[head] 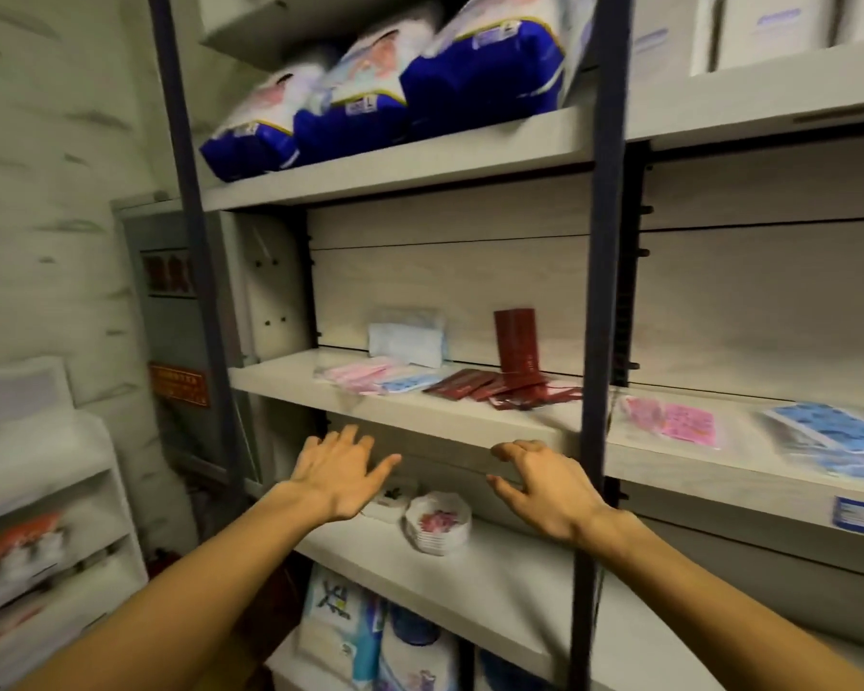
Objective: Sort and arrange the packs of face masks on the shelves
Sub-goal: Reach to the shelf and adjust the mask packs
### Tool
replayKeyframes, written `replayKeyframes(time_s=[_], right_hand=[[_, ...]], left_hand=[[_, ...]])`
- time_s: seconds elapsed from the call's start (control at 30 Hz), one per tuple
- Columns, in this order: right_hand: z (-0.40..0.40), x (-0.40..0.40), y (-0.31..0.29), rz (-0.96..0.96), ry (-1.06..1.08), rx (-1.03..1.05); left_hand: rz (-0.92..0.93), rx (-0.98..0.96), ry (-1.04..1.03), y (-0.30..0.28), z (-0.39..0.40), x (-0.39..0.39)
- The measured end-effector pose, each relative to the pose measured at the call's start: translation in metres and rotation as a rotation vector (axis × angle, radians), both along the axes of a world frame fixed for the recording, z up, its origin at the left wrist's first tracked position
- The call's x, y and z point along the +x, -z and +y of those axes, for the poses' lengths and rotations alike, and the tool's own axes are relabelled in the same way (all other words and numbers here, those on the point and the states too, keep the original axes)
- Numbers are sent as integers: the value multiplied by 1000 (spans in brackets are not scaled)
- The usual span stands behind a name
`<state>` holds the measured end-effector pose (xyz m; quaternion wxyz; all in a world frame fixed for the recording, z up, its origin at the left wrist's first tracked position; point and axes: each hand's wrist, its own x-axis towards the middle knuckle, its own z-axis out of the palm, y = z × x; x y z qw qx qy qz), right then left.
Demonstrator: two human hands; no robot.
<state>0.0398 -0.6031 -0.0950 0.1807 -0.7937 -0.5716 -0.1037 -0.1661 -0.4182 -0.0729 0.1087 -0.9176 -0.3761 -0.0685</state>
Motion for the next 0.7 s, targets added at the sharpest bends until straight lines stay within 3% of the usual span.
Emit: replayKeyframes(time_s=[0.47,0.7], right_hand=[[216,52,-23,146,70,177],[323,98,-39,112,137,12]], left_hand=[[-143,109,79,-23,185,54],[-124,96,31,-44,287,109]])
